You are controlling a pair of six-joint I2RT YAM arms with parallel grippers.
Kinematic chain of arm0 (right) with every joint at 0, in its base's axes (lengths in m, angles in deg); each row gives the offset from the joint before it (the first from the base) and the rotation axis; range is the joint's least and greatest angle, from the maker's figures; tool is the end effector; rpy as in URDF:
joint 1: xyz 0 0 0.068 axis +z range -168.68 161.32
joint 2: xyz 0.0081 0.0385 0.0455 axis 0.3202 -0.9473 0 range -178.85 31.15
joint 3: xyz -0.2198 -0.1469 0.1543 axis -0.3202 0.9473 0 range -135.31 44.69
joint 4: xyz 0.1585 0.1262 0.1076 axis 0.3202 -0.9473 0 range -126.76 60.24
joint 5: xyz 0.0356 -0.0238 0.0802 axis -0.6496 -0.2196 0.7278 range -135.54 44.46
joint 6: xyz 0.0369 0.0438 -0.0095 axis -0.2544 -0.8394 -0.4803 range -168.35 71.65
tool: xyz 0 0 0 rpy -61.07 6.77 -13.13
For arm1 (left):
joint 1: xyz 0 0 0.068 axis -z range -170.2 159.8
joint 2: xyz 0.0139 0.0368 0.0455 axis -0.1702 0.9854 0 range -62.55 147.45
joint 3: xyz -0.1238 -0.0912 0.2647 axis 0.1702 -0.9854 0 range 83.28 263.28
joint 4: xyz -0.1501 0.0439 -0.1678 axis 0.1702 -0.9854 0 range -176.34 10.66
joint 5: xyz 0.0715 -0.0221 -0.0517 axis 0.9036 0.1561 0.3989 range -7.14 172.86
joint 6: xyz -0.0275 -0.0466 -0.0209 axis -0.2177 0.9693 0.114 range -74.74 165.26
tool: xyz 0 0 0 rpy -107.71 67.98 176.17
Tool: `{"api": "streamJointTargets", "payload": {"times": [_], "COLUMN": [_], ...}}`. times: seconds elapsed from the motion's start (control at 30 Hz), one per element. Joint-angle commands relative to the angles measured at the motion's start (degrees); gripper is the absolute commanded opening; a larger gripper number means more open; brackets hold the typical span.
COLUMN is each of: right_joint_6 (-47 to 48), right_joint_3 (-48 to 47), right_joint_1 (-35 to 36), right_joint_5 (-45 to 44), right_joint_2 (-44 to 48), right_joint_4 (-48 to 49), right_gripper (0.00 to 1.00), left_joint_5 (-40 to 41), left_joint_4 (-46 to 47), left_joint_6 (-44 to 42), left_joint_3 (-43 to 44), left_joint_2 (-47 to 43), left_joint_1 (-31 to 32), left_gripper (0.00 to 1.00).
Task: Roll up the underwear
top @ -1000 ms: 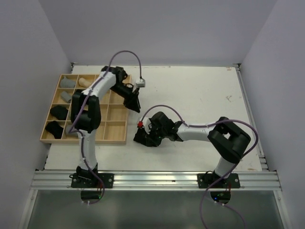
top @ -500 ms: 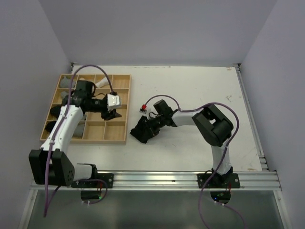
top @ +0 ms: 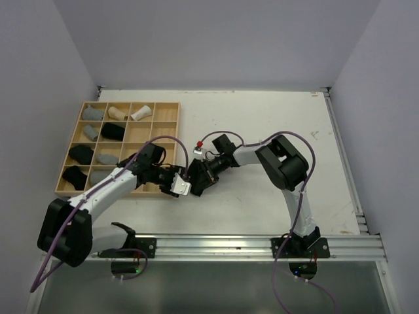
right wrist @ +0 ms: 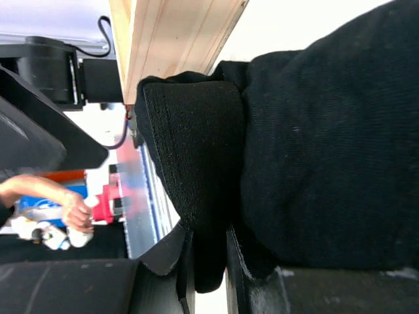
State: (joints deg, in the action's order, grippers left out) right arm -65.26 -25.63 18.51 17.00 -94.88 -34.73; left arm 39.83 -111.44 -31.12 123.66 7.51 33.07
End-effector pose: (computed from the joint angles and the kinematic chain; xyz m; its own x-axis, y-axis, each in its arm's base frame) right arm 0.3037 0.2767 0.1334 -0.8463 -0.4737 -0.2435 -0.3959 0.2536 0.8826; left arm 0.1543 -0.0973 0.2498 0.3781 0.6108 -0.6957 0.9245 -0.2102 0.3179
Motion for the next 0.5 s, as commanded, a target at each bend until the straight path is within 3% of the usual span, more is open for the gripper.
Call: {"api": "streamJointTargets", "payload": {"times": [0.0, 0.33, 0.43, 0.47], "right_joint_6": [3.20, 3.28, 3.28, 3.28], "right_joint_3": [2.47, 0.98, 1.33, 1.50], "right_joint_1": [-0.10, -0.36, -0.80, -0.98], "right_joint_5": [-15.43, -15.70, -16.75, -18.14], "right_joint_2": [-6.94, -7.47, -6.07, -4.67], "right_joint_4": [-10.85, -12.34, -12.69, -13.22], "right_gripper": [0.00, 0.01, 0.11, 0.21], "left_joint_5": [2.06, 10.23, 13.14, 14.36], "left_joint_4": [6.52, 10.75, 7.60, 6.18], "left_joint_6": [-4.39, -5.10, -4.66, -4.74], "left_joint_3": [0.23, -0.39, 0.31, 1.10], "left_joint_2": [2.79, 12.90, 16.41, 17.99], "left_joint_1": [2.66, 8.28, 8.99, 8.90], "left_gripper": [0.59, 0.56, 0.44, 0.36]}}
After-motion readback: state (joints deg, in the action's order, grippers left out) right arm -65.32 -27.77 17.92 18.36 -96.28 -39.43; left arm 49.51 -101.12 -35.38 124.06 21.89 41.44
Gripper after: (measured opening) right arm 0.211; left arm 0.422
